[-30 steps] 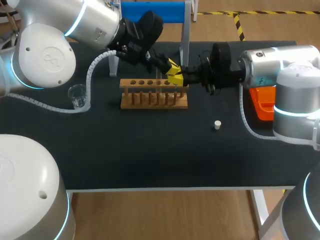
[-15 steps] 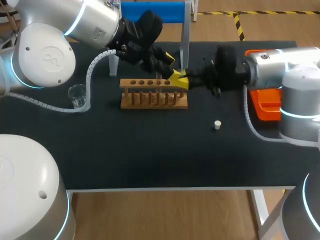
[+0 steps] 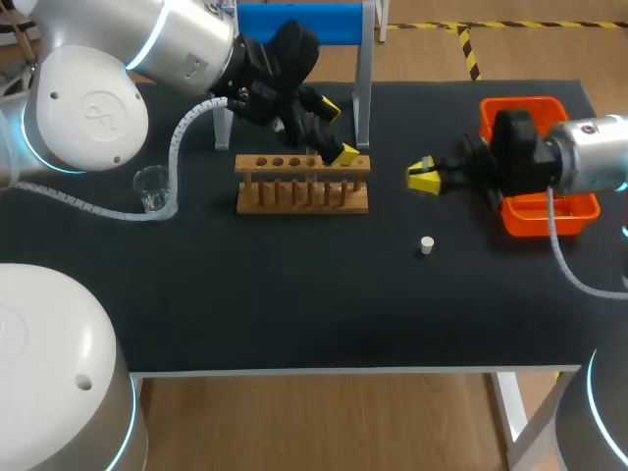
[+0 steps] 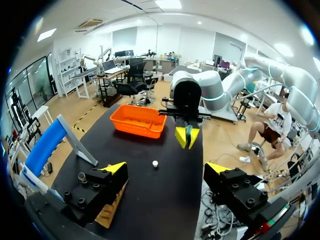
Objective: Invert the test tube, pick up the pipette, mount the tip to pipette, aspirate from beaker and dispense into the tube, eject the tip, return the pipette, and cap with the stopper.
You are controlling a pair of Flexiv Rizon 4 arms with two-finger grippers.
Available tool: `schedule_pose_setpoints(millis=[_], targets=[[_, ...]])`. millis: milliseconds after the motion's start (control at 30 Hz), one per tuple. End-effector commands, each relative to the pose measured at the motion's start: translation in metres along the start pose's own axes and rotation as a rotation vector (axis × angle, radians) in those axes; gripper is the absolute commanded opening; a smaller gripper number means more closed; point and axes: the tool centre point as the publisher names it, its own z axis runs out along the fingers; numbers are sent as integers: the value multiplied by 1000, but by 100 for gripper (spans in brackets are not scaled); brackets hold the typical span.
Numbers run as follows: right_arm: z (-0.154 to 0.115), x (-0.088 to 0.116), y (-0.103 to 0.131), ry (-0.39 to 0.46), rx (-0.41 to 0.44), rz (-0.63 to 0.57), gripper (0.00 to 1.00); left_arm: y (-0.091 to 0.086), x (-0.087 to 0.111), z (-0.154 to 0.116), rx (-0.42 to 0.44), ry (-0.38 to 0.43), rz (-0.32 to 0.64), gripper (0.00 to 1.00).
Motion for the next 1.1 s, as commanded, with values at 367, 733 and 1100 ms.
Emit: schedule_pose_setpoints(millis=[367, 733, 1100], targets=[[-11, 8, 2, -10, 2, -2, 0, 0, 0, -1, -3, 2, 0, 100], [-35, 19, -1, -29, -8, -14, 0, 0, 0, -1, -3, 2, 0, 100], [-96, 58, -25, -40, -36, -5, 0, 0, 0, -1, -3, 2, 0, 100]])
